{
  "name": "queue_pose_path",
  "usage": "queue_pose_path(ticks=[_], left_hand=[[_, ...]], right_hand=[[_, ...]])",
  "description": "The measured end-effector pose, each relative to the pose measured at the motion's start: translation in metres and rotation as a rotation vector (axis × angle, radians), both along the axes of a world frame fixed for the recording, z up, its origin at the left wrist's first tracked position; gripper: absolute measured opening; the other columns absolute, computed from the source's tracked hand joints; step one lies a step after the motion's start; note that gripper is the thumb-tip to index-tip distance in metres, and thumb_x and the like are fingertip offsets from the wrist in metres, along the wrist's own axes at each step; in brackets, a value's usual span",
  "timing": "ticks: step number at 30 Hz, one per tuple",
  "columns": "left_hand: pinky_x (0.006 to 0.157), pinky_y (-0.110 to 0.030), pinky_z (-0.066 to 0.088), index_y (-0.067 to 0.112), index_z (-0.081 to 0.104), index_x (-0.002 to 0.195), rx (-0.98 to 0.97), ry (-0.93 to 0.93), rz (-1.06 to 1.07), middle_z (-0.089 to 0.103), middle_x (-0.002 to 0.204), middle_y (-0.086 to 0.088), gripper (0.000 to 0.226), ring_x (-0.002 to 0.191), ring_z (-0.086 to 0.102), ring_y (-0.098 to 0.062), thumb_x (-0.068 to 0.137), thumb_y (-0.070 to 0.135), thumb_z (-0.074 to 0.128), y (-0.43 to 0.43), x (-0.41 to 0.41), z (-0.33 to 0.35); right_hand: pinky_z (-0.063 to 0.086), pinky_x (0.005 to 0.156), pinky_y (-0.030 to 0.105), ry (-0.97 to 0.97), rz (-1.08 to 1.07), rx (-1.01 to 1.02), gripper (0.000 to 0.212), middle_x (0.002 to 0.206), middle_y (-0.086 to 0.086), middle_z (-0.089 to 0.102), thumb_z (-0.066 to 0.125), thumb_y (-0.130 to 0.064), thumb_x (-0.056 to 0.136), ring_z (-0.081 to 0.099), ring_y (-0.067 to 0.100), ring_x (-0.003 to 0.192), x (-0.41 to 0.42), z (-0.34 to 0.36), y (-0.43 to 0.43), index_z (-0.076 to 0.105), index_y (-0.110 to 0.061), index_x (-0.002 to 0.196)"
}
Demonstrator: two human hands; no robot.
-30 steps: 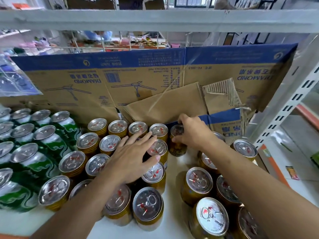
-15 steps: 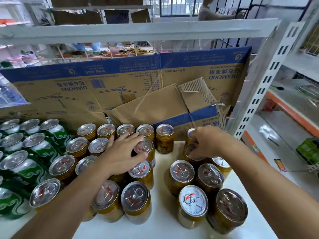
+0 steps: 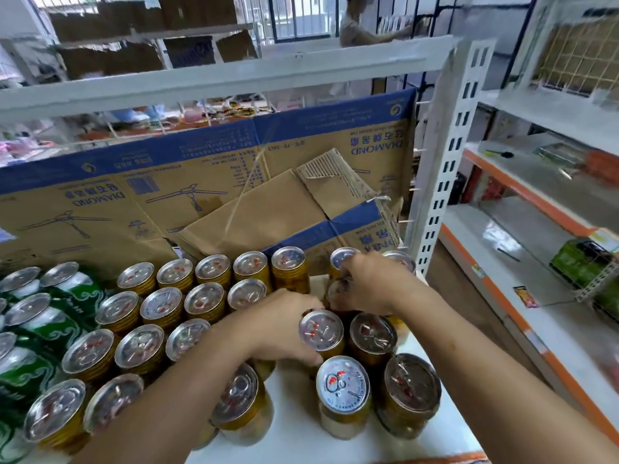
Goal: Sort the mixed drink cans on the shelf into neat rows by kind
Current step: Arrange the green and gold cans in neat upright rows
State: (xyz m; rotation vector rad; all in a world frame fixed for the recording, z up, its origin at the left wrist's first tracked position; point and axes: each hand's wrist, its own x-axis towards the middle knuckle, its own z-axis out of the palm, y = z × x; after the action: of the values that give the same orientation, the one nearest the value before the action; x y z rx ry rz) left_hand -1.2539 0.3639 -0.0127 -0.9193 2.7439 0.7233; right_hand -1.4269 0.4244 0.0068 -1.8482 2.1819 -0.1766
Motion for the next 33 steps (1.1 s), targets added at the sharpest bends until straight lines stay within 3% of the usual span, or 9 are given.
queue_pose_path(ticks=[3,6,12,17,22,27,30,33], left_hand=[[0.073,-0.027,0.053,0.035,0.062,0.102,0.036,0.099,0.077,0.065,0.094,0.017,0.050,0.085,0.061,-0.001,0.059,0.047,0.085,0.001,0.005,0.011],[0.078,-0.033,0.055,0.034,0.064,0.099,0.114,0.259,0.186,0.068,0.091,0.015,0.051,0.083,0.064,0.000,0.055,0.048,0.085,0.000,0.014,0.024],[0.087,-0.045,0.054,0.025,0.067,0.100,0.269,0.627,0.325,0.073,0.096,0.002,0.056,0.092,0.068,-0.015,0.050,0.047,0.079,0.002,0.032,0.033],[0.077,-0.031,0.052,0.025,0.066,0.100,0.313,0.808,0.419,0.073,0.095,0.000,0.054,0.092,0.068,-0.017,0.051,0.044,0.078,-0.003,0.046,0.032],[0.076,-0.027,0.047,0.022,0.067,0.097,0.337,0.989,0.471,0.069,0.090,0.003,0.049,0.087,0.063,-0.012,0.054,0.044,0.075,-0.014,0.059,0.043],[0.075,-0.031,0.046,0.029,0.069,0.092,0.342,1.041,0.456,0.068,0.092,-0.001,0.039,0.088,0.062,-0.015,0.057,0.045,0.074,-0.018,0.073,0.051],[0.071,-0.024,0.049,0.025,0.069,0.092,0.341,1.041,0.429,0.068,0.091,-0.004,0.038,0.086,0.063,-0.014,0.058,0.042,0.074,-0.019,0.084,0.054],[0.070,-0.020,0.050,0.020,0.069,0.096,0.337,1.039,0.437,0.070,0.093,-0.006,0.044,0.086,0.064,-0.014,0.058,0.042,0.074,-0.024,0.092,0.055]], right_hand=[[0.040,0.071,0.030,-0.009,-0.018,-0.039,0.045,0.104,0.007,0.058,0.064,-0.045,0.083,0.058,0.029,0.102,-0.003,-0.009,0.002,0.055,-0.016,0.115],[0.041,0.074,0.032,0.001,-0.035,-0.070,0.056,0.115,0.012,0.060,0.066,-0.047,0.080,0.057,0.032,0.106,-0.003,-0.016,0.002,0.053,-0.017,0.125],[0.040,0.071,0.030,0.025,-0.024,-0.073,0.058,0.115,0.009,0.060,0.070,-0.049,0.078,0.058,0.030,0.104,0.003,-0.012,0.003,0.052,-0.019,0.124],[0.045,0.072,0.031,0.003,-0.034,-0.065,0.055,0.115,0.007,0.057,0.074,-0.046,0.075,0.059,0.029,0.101,0.011,-0.006,-0.001,0.056,-0.019,0.120],[0.055,0.080,0.036,-0.196,-0.032,-0.058,0.041,0.102,0.002,0.065,0.075,-0.046,0.070,0.060,0.022,0.092,0.024,0.004,-0.012,0.069,-0.023,0.103],[0.055,0.077,0.037,-0.065,-0.048,-0.048,0.051,0.100,0.003,0.064,0.072,-0.056,0.068,0.061,0.024,0.090,0.039,0.002,-0.033,0.066,-0.021,0.105],[0.043,0.069,0.031,0.017,-0.050,-0.035,0.058,0.103,0.006,0.062,0.070,-0.061,0.071,0.059,0.026,0.092,0.051,0.001,-0.043,0.062,-0.018,0.109],[0.039,0.064,0.031,0.033,-0.065,-0.032,0.055,0.095,0.006,0.059,0.071,-0.061,0.072,0.054,0.026,0.080,0.062,0.001,-0.048,0.061,-0.016,0.101]])
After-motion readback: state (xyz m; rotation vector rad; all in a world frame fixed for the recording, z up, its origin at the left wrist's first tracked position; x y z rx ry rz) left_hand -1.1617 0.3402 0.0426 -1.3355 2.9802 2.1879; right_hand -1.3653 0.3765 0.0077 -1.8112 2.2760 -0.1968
